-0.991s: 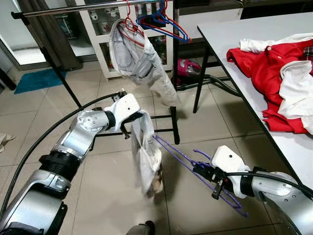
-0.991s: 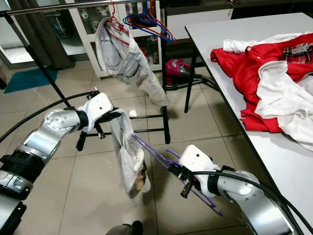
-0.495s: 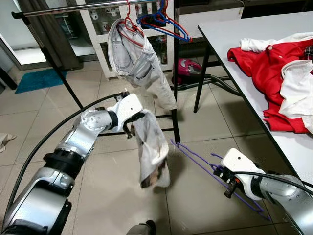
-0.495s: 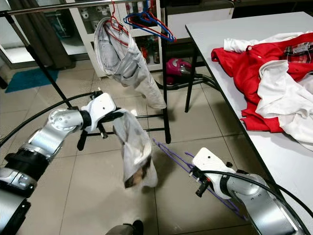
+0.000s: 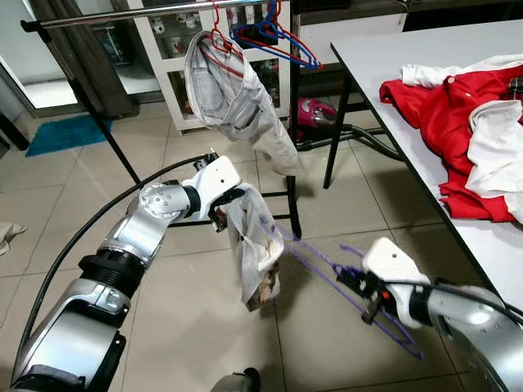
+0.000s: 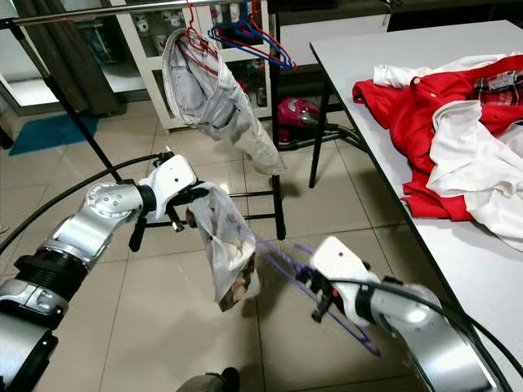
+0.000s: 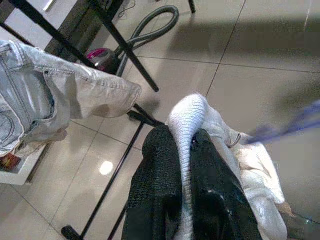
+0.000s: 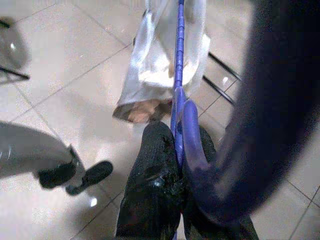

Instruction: Hang hanger

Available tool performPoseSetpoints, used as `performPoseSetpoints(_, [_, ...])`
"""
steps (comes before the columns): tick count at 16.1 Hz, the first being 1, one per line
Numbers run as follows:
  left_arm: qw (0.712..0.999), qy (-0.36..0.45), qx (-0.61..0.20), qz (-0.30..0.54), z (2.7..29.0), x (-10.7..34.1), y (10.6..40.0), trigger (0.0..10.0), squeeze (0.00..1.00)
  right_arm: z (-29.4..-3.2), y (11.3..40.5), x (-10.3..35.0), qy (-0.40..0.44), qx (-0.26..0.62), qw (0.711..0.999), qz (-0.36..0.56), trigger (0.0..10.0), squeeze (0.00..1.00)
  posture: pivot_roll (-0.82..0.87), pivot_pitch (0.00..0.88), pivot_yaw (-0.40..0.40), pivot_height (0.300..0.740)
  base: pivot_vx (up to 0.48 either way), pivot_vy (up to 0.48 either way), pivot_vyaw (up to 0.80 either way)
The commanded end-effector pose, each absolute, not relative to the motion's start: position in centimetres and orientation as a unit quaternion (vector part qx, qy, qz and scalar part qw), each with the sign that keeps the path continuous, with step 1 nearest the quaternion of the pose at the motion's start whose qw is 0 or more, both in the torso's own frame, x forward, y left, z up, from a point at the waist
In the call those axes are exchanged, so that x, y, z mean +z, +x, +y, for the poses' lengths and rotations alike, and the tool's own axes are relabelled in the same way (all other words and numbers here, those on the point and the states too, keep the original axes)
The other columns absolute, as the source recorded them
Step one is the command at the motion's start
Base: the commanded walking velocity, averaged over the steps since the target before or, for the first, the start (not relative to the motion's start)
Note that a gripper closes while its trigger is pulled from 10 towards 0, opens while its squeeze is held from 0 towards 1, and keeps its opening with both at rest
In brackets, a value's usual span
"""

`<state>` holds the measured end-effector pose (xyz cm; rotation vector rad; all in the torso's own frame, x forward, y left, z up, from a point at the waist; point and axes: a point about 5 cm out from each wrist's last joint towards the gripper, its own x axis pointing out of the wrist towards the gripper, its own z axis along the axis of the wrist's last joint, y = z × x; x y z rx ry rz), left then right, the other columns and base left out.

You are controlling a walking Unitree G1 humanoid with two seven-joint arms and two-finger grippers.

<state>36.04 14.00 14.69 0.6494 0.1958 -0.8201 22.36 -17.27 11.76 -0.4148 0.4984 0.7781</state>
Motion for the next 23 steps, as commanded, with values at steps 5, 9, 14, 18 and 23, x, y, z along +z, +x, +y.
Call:
performPoseSetpoints(5, [0.869, 0.293, -0.395, 0.046, 13.0, 17.2, 36.2, 10.0, 0.00, -15.8, 22.5, 10.6, -0.194, 0.405, 0.856, 0.257, 10.0, 0.00, 0.06, 0.102, 0.121, 0.740, 0.000, 0.000, 0.00])
performPoseSetpoints(9, [0.871, 0.265, -0.413, 0.021, 11.7, 18.5, 35.6, 10.0, 0.00, -16.1, 22.9, 9.1, -0.229, 0.394, 0.840, 0.294, 10.0, 0.00, 0.06, 0.098, 0.119, 0.740, 0.000, 0.000, 0.00])
performPoseSetpoints(14, [0.861, 0.271, -0.429, 0.010, 11.1, 19.3, 34.3, 10.0, 0.00, -16.9, 23.2, 8.1, -0.231, 0.370, 0.834, 0.338, 10.0, 0.00, 0.06, 0.093, 0.118, 0.740, 0.000, 0.000, 0.00])
performPoseSetpoints(18, [0.861, 0.259, -0.438, -0.007, 10.2, 20.1, 33.3, 10.0, 0.00, -16.9, 23.0, 7.1, -0.197, 0.357, 0.833, 0.375, 10.0, 0.00, 0.05, 0.095, 0.117, 0.740, 0.000, 0.000, 0.00])
performPoseSetpoints(23, [0.849, 0.260, -0.458, -0.027, 8.7, 19.9, 31.3, 10.0, 0.00, -15.3, 23.3, 5.5, -0.009, 0.329, 0.861, 0.388, 10.0, 0.00, 0.05, 0.096, 0.098, 0.740, 0.000, 0.000, 0.00])
